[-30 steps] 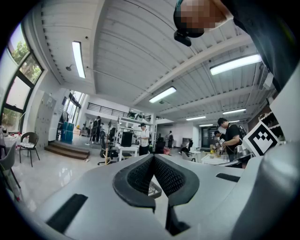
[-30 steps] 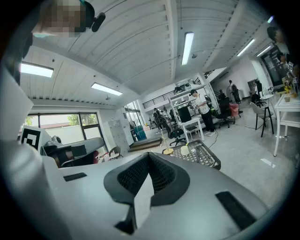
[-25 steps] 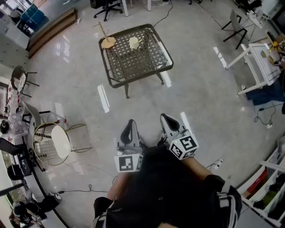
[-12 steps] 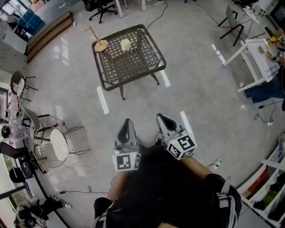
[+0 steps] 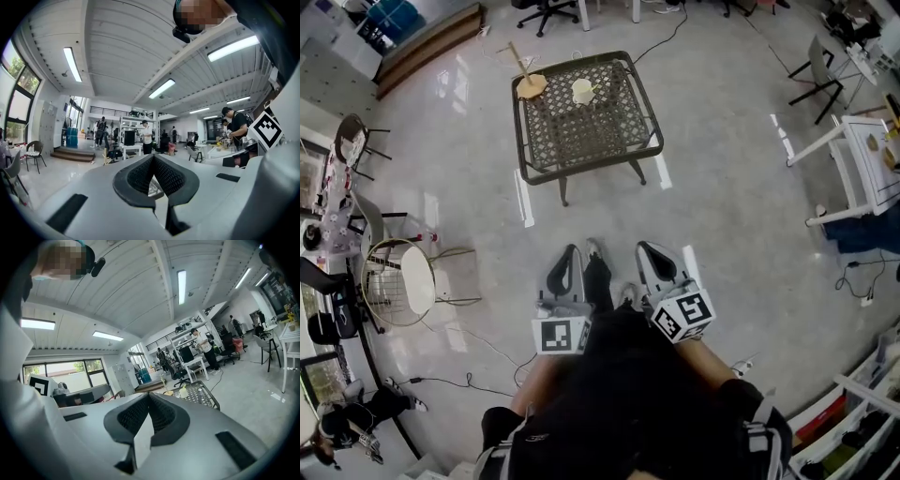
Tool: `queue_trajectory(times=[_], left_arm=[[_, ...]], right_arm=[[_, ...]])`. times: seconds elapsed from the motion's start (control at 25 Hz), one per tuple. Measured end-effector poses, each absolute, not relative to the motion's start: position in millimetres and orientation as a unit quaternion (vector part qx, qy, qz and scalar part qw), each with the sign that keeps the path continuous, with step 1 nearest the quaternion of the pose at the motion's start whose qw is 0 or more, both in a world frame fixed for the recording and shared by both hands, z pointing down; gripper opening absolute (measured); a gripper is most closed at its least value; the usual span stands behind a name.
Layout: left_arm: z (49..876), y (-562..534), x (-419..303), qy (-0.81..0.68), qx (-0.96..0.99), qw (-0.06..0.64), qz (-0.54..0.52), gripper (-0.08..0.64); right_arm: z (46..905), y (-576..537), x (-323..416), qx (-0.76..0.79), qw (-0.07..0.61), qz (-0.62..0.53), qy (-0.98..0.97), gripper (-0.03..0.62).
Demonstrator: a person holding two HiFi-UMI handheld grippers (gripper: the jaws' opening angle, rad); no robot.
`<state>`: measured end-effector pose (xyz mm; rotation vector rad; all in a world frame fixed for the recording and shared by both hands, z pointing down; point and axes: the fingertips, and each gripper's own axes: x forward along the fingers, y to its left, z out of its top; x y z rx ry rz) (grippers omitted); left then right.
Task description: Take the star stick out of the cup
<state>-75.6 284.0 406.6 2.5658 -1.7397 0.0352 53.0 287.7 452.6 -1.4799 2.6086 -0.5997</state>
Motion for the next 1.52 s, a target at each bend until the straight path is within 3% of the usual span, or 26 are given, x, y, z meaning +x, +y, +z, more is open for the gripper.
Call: queue_trajectory(times=[0.24,0.72,1.16,1.52], left_arm=[[425,225,-73,-0.558,0.829,0.025,0.021,0.015],[441,-1,-68,-0.553,0.832,0.015,0.048,0.015],[494,-168,-57,-0.515,0.841,-0.023,0.163,0.015],[586,-243,-40,-0.519,0.817,0.012,0.249,0.019]], right_arm=[[458,227,58,-0.496,0.034,-0.194,0.846,0.009],[453,14,62,-0.500,0.002,-0.194,0.844,0.009],[455,-139,50,-0.494,-0.009,-0.212,0.843,0.009],[462,-228,56,-0.419,-0.022,-0.208,0.884,0.009]])
